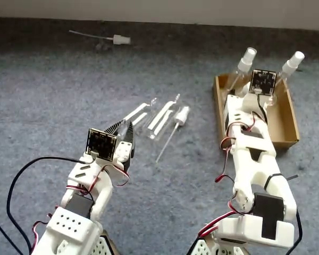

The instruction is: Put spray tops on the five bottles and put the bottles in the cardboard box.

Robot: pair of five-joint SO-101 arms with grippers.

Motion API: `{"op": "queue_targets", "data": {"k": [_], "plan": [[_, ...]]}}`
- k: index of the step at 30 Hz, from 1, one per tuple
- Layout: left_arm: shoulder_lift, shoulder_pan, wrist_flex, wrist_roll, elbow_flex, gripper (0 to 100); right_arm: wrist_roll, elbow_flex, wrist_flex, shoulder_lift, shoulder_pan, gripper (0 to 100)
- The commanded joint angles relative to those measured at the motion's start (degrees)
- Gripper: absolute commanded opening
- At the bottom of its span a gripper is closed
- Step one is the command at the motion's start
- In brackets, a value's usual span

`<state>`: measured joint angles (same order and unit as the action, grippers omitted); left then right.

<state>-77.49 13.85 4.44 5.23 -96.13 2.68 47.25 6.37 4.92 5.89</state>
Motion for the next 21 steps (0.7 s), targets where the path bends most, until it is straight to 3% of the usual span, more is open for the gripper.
{"op": "queue_targets", "data": {"k": [1, 12, 16, 21], "plan": [[0.13, -0.66, -0.97, 0.18, -1.45, 1, -2.11, -4.79, -3.91, -0.13, 0.48, 15.2], [0.04, -0.66, 0.09, 0.18, -1.45, 1, -2.29, -5.14, -4.26, -0.13, 0.4, 17.4], [0.04, -0.66, 0.09, 0.18, -1.45, 1, -2.55, -7.43, -12.79, 0.13, 0.4, 27.1], [0.04, -0.66, 0.09, 0.18, -1.45, 1, -2.55, -11.74, -17.63, 0.57, 0.48, 28.3]]}}
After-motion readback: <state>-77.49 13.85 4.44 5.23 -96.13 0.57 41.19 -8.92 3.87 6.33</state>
